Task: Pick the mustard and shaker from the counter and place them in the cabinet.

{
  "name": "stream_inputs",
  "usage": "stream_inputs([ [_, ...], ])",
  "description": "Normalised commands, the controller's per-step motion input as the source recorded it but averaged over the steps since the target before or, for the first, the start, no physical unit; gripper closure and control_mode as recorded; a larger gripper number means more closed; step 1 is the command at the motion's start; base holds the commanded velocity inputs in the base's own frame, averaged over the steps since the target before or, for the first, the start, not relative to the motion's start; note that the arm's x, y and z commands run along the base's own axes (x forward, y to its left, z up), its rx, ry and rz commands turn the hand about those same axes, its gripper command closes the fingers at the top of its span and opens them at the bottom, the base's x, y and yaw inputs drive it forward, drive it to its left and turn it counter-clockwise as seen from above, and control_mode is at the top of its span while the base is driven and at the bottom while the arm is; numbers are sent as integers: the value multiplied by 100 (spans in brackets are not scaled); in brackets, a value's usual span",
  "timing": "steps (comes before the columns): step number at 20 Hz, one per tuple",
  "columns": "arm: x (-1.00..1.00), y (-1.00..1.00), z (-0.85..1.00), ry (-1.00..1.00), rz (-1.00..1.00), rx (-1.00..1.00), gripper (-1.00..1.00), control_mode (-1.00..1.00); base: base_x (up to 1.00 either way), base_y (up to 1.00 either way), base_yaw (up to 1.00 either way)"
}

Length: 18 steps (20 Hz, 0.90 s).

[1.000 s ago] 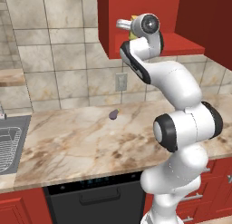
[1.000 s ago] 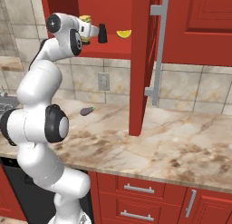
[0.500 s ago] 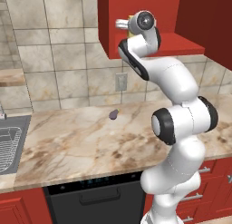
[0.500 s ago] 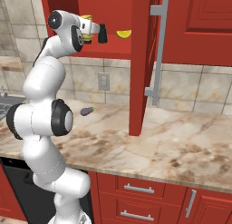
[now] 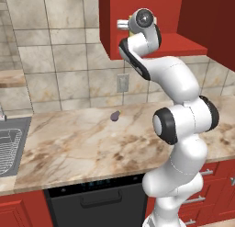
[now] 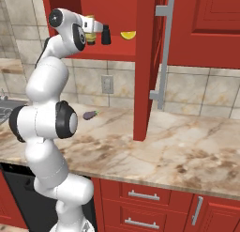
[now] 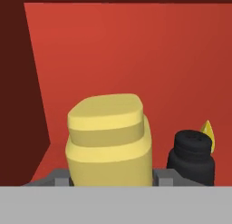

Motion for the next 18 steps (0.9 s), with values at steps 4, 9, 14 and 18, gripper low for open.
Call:
stream_inputs([
  [4, 0, 0, 0, 0, 0, 0, -100, -100, 0, 0, 0],
  [9, 0, 0, 0, 0, 0, 0, -100, -100, 0, 0, 0],
  [14, 0, 0, 0, 0, 0, 0, -100, -100, 0, 0, 0],
  [18, -4, 0, 2, 0, 0, 0, -100, -100, 0, 0, 0],
])
